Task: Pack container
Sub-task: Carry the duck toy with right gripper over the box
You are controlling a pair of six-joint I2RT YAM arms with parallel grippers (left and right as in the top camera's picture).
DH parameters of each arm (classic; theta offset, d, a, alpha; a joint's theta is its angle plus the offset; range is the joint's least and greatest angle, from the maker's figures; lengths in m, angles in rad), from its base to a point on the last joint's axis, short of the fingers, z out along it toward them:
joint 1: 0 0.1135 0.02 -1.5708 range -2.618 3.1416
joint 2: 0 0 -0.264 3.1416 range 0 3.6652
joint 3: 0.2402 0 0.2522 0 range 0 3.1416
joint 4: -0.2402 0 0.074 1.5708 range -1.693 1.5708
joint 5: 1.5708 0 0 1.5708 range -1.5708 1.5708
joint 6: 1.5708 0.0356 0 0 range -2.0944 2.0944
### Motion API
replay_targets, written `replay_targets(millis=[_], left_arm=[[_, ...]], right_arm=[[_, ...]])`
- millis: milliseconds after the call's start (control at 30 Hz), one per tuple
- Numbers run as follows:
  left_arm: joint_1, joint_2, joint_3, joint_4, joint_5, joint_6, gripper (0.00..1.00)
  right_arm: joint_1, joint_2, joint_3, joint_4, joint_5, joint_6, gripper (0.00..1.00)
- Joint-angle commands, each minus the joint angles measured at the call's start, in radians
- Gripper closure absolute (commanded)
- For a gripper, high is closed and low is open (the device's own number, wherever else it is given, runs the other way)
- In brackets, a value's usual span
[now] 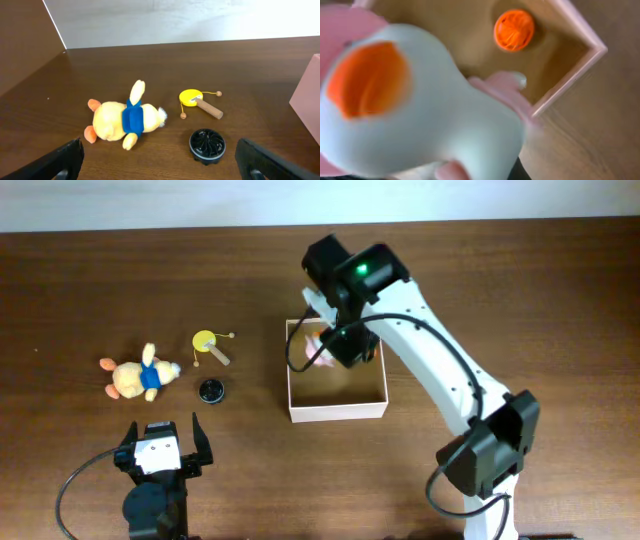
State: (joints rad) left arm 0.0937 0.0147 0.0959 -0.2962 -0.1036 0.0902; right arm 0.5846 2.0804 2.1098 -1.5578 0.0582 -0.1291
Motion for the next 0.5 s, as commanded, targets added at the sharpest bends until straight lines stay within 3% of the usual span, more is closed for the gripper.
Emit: replay_targets(millis=[0, 467], left_arm=[[0.001, -0.008, -0.004, -0.001, 0.011, 0.016, 0.01], [0.001, -0.008, -0.004, -0.001, 0.011, 0.016, 0.01]], right_arm=[[0.014, -0.013, -0.131, 0.045, -0.027, -0.016, 0.96], [0.077, -0.013, -0.424, 0.286, -0.104, -0.001, 0.96]])
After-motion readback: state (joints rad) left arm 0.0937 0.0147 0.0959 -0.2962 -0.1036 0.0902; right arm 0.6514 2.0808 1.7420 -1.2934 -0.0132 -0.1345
